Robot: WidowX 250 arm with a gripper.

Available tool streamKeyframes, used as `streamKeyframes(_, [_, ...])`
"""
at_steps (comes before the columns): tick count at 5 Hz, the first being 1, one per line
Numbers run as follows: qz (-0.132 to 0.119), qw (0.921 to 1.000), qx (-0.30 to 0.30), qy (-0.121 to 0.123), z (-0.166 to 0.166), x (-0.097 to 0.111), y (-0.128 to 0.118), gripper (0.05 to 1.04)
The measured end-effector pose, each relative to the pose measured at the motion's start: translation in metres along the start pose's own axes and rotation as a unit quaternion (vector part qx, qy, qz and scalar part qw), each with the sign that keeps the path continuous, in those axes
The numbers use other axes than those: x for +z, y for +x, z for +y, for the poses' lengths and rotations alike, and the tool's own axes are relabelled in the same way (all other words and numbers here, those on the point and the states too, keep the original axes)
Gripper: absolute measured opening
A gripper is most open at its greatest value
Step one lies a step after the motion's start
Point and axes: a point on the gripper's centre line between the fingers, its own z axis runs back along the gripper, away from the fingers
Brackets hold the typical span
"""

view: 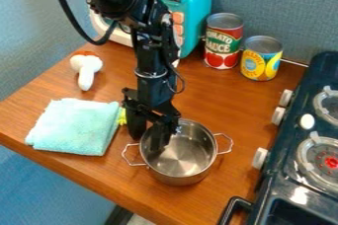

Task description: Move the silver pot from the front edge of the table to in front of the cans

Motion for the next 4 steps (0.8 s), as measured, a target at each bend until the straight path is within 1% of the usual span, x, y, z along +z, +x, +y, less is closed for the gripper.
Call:
streamKeyframes(1, [-0.005,1.0000,0.004,-0.003,-0.0017,-0.0012,-0.0003,0.396])
streamKeyframes(2, [-0.007,0.9999,0.001,-0.009,-0.0037,-0.0011,0.0002,0.185])
streamKeyframes(3, [-0.014,0.9999,0.001,-0.009,-0.0065,0.0053,0.0000,0.108])
streamKeyframes(4, [-0.021,0.9997,0.001,-0.012,-0.0103,0.0087,0.0005,0.099])
